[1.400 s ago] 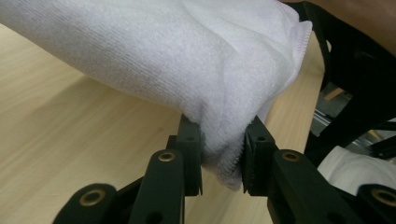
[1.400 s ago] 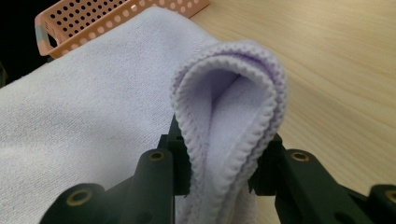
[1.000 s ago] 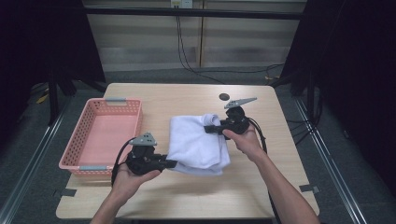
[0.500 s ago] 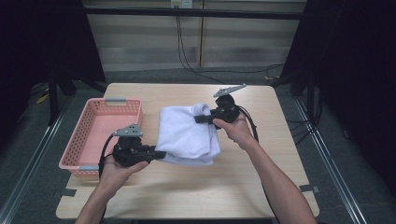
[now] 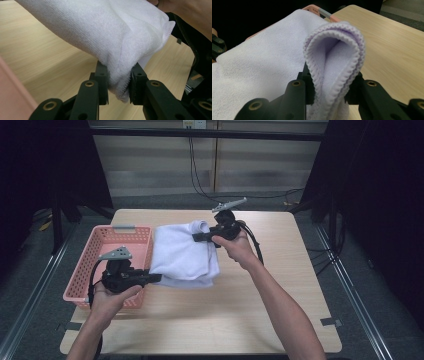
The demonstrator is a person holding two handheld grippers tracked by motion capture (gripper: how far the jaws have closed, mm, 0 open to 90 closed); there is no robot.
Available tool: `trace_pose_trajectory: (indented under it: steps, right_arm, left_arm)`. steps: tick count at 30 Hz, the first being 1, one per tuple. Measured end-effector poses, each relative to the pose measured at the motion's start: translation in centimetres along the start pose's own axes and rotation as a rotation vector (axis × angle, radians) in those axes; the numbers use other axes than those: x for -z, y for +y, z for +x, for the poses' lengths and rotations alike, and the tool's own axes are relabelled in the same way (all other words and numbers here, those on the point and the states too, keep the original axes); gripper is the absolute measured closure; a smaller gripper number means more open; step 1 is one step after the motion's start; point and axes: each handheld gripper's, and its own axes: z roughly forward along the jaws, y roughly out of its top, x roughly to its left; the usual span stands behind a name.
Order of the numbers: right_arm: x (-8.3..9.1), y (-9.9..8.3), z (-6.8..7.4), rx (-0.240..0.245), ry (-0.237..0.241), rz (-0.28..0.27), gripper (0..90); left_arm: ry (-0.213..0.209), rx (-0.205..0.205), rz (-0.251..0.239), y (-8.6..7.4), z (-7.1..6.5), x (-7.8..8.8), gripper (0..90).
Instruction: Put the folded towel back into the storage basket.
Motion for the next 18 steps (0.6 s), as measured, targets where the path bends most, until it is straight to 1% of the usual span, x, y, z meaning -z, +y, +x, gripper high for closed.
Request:
trace_pose_trajectory:
  steps: [4,12,15,18]
  right_arm:
    - [-1.0,1.1,0.3,0.004,0.005,0.005,68.7]
    - [-3.1,3.7,1.2,0.013,0.017,0.009,68.8]
    - [-3.9,4.3,1.3,0.008,0.020,0.010,68.8]
    - [-4.7,5.0,1.7,0.008,0.031,0.011,68.8]
  left_arm:
    - [0.020,0.004,-0.011,0.0,0.7,1.0,73.5]
    - [0.043,0.030,-0.062,0.0,2.4,3.3,73.9]
    - [0.065,0.021,-0.050,0.1,2.9,4.1,74.1]
    - [0.081,0.031,-0.059,-0.2,3.4,5.1,74.1]
